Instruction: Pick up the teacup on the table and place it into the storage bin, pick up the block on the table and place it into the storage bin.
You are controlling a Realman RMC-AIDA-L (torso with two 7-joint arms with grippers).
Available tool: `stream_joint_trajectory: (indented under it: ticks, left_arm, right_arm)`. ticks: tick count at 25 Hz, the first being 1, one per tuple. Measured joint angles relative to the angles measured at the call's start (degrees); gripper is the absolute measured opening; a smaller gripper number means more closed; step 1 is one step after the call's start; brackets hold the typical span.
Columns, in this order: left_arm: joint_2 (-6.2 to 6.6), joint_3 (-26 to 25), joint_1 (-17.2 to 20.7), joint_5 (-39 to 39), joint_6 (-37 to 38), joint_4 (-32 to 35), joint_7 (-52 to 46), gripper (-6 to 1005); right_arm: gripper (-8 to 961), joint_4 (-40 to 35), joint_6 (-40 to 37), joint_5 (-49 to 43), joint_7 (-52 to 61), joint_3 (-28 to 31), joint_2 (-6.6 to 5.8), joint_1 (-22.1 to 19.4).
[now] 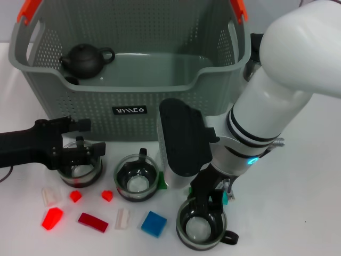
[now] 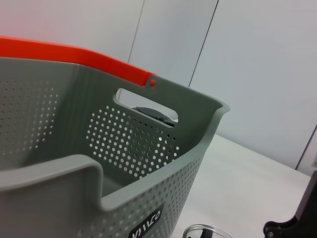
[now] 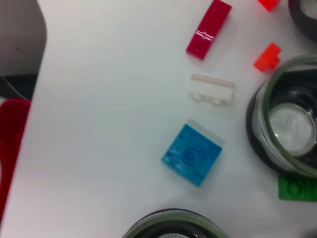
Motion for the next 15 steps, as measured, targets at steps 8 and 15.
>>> stream_joint_trajectory:
  ticks: [8, 15]
  left_arm:
    - [0.14, -0.7, 0.1, -0.4, -1.1, 0.0, 0.0, 844]
    - [0.42, -1.2, 0.1, -0.4, -1.3, 0.2, 0.0, 843]
  right_arm:
    - [57, -7.9, -13.5, 0.7, 0.1, 10.9, -0.59, 0.0]
    - [56, -17.3, -23.5, -2.4, 0.2, 22.3, -0.88, 0.9]
